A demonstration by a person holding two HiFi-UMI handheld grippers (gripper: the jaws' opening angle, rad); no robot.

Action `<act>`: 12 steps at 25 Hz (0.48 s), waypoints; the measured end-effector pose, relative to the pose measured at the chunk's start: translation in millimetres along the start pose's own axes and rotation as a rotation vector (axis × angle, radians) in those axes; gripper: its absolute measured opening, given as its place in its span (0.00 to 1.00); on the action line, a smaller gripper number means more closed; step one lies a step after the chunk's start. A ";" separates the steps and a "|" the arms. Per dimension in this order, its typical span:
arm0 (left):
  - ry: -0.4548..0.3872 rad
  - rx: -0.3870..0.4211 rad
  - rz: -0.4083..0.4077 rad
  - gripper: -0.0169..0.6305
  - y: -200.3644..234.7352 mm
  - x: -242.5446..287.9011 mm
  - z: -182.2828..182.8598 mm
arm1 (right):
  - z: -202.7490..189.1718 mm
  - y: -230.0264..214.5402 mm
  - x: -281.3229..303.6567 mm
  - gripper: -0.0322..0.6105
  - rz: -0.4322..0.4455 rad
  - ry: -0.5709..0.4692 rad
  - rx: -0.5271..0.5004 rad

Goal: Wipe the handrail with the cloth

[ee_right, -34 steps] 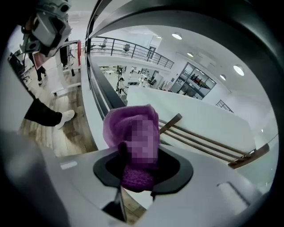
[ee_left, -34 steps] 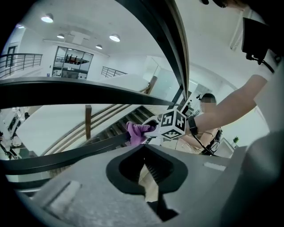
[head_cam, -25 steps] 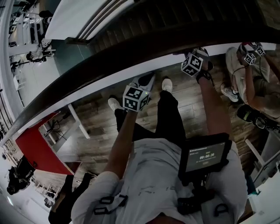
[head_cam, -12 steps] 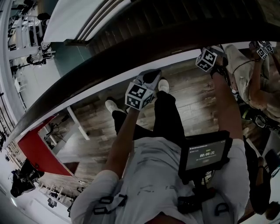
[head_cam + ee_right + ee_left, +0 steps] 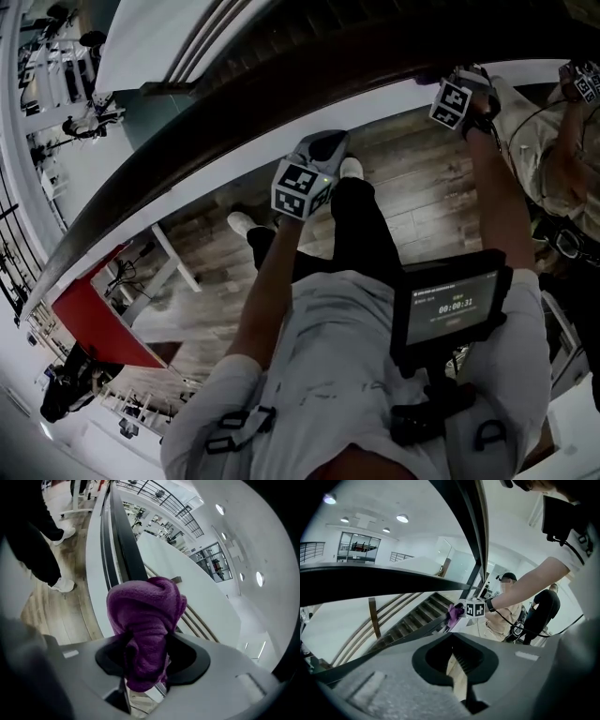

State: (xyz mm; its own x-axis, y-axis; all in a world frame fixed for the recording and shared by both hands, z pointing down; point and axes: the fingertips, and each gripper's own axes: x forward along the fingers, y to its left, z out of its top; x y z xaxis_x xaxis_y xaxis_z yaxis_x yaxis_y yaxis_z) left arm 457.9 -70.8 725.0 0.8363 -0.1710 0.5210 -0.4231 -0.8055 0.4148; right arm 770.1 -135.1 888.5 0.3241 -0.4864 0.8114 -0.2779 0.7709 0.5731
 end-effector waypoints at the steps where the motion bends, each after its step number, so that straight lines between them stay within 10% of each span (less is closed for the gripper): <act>1: 0.004 0.002 0.004 0.03 -3.0 -4.5 0.1 | -0.2 -1.2 -2.7 0.34 0.002 0.000 -0.012; 6: 0.016 -0.001 0.019 0.03 -12.3 -23.5 4.2 | -11.1 -8.7 -10.1 0.29 0.047 0.028 0.053; 12: 0.073 0.002 0.020 0.03 -5.5 -48.2 -13.3 | 29.8 60.6 -46.9 0.21 0.237 -0.085 0.682</act>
State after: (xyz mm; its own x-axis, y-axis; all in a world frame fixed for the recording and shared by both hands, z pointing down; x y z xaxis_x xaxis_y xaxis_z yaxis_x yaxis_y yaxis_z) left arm 415.3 -50.6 707.6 0.7999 -0.1458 0.5822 -0.4392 -0.8033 0.4023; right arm 711.1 -77.8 888.6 0.1218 -0.3898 0.9128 -0.8429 0.4449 0.3025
